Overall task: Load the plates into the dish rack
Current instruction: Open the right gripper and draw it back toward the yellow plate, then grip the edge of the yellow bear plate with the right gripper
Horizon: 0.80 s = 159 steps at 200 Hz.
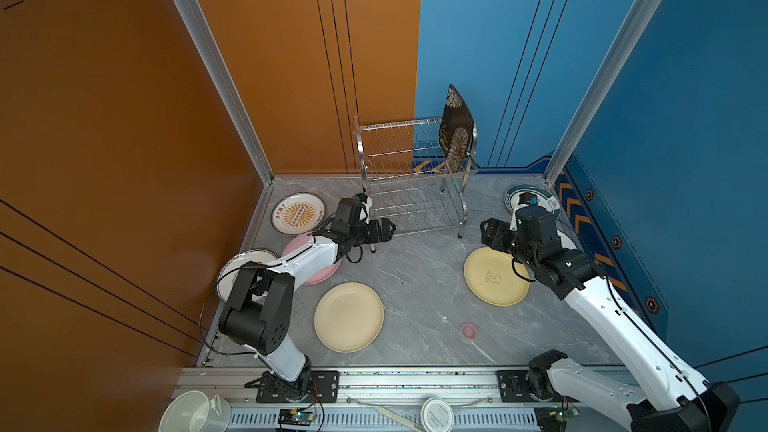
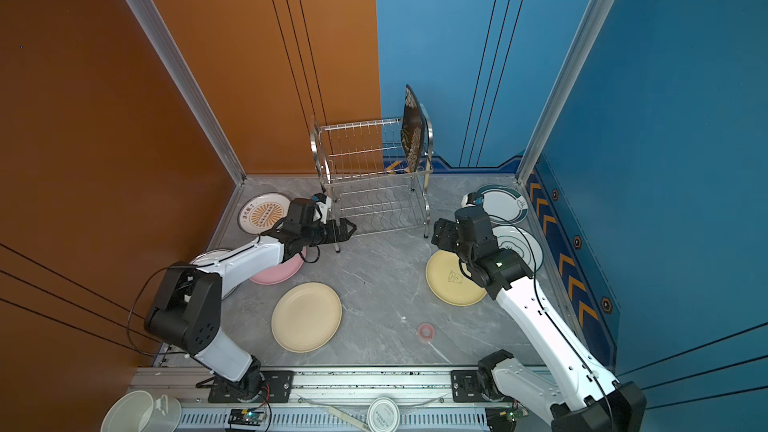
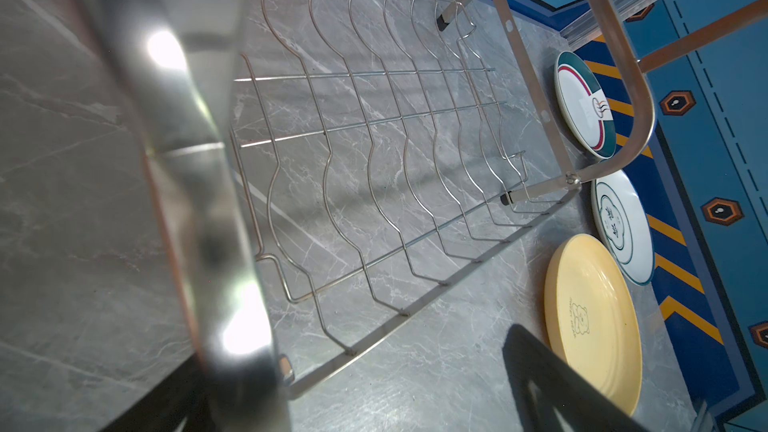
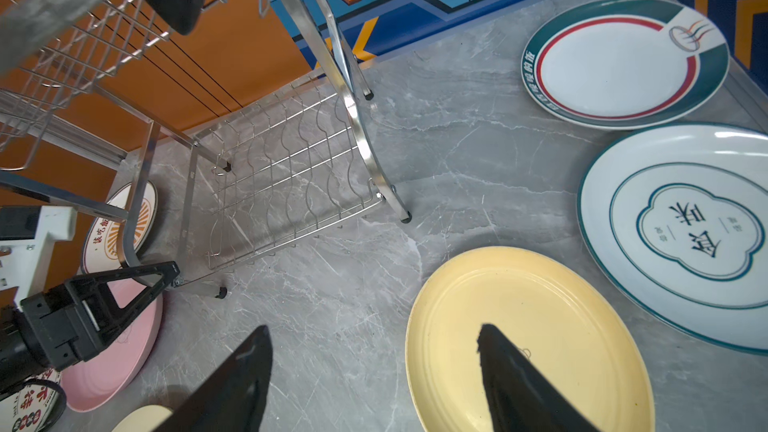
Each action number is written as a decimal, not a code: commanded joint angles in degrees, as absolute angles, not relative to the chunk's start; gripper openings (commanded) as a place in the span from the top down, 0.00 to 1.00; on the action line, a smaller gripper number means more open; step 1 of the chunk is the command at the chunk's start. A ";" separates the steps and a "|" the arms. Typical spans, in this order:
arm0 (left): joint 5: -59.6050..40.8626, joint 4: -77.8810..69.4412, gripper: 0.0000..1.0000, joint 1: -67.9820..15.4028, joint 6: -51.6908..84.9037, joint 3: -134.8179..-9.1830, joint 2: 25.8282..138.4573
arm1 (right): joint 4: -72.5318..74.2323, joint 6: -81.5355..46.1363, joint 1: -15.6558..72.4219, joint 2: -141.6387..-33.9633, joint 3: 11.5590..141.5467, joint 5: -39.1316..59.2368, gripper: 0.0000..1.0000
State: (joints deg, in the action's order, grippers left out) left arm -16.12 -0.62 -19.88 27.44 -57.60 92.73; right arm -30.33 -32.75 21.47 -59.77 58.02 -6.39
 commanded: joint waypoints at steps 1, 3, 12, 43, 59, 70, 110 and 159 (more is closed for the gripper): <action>-16.40 1.74 0.01 -18.61 27.37 -55.19 88.14 | -34.20 -36.75 18.67 -60.29 55.65 -1.98 0.21; -16.27 2.17 0.01 -18.49 27.25 -54.98 87.87 | -34.37 -36.98 18.40 -60.23 55.40 -1.70 0.21; -15.87 3.87 0.01 -18.12 26.69 -54.23 86.29 | -35.50 -38.40 17.06 -60.13 54.29 -0.86 0.21; -14.65 9.82 0.02 -17.75 25.49 -52.13 81.49 | -38.58 -42.79 11.99 -59.56 48.95 2.96 0.22; -14.60 12.34 0.02 -17.93 25.85 -50.68 79.30 | -40.50 -43.99 10.09 -58.94 46.53 2.55 0.24; -14.75 13.13 0.02 -18.26 26.36 -49.60 78.07 | -42.30 -44.51 8.76 -58.84 45.55 1.52 0.25; -15.42 14.37 0.02 -21.10 28.61 -47.34 75.58 | -44.74 -44.41 1.81 -62.21 42.52 2.93 0.30; -15.37 14.00 0.02 -25.21 30.49 -46.85 76.25 | -41.31 -41.97 -3.92 -68.49 41.03 3.68 0.39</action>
